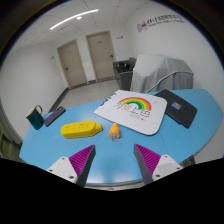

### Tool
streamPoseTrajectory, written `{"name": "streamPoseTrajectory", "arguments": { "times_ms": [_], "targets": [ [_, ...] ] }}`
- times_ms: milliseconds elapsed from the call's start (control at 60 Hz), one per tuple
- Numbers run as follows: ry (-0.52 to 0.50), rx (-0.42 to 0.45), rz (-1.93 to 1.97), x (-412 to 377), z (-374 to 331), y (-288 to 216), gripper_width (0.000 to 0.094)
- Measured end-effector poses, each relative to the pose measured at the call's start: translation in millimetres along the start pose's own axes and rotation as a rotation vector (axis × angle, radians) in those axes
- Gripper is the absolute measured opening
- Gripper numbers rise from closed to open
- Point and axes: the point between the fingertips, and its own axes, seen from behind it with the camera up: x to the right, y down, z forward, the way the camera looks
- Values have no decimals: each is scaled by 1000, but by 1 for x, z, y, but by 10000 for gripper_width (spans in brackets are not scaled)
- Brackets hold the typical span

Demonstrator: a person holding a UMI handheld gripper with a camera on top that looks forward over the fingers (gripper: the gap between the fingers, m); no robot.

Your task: Unplug charger

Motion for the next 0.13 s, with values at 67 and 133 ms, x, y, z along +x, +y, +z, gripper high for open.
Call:
{"name": "streamPoseTrajectory", "arguments": {
  "times_ms": [67, 133],
  "targets": [
    [-7, 40, 12, 5, -37, 7, 802],
    [5, 66, 24, 16, -75, 19, 803]
  ]
}}
